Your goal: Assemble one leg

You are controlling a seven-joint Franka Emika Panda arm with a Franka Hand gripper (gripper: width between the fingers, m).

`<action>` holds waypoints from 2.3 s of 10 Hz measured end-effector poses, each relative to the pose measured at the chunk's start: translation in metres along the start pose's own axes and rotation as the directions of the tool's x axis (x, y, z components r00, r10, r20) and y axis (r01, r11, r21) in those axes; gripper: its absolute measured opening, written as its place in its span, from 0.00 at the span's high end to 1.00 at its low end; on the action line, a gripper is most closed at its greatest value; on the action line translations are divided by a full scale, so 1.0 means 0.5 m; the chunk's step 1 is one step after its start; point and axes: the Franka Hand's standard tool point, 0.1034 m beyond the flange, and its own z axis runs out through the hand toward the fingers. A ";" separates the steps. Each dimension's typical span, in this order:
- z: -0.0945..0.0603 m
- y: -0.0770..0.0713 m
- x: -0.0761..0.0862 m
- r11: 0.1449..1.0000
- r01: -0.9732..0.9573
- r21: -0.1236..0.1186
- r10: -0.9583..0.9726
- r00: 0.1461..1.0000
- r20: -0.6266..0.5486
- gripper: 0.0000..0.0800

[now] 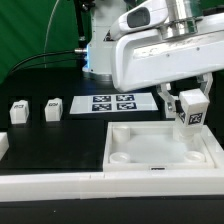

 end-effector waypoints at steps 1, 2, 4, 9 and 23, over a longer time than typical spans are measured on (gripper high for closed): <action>-0.002 0.010 0.007 1.000 0.007 -0.019 -0.009 0.998 -0.058 0.64; 0.001 0.002 0.007 1.000 0.002 -0.011 -0.002 0.999 -0.045 0.64; 0.000 -0.008 0.018 1.000 0.003 -0.006 -0.004 0.998 -0.058 0.64; 0.036 -0.004 0.014 1.000 0.008 -0.031 -0.012 0.987 -0.160 0.64; 0.061 -0.002 -0.012 0.999 0.001 -0.044 -0.010 0.979 -0.202 0.64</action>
Offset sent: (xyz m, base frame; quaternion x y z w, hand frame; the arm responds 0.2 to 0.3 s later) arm 0.0097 0.0225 0.0055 0.0260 -0.0097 0.0341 0.9990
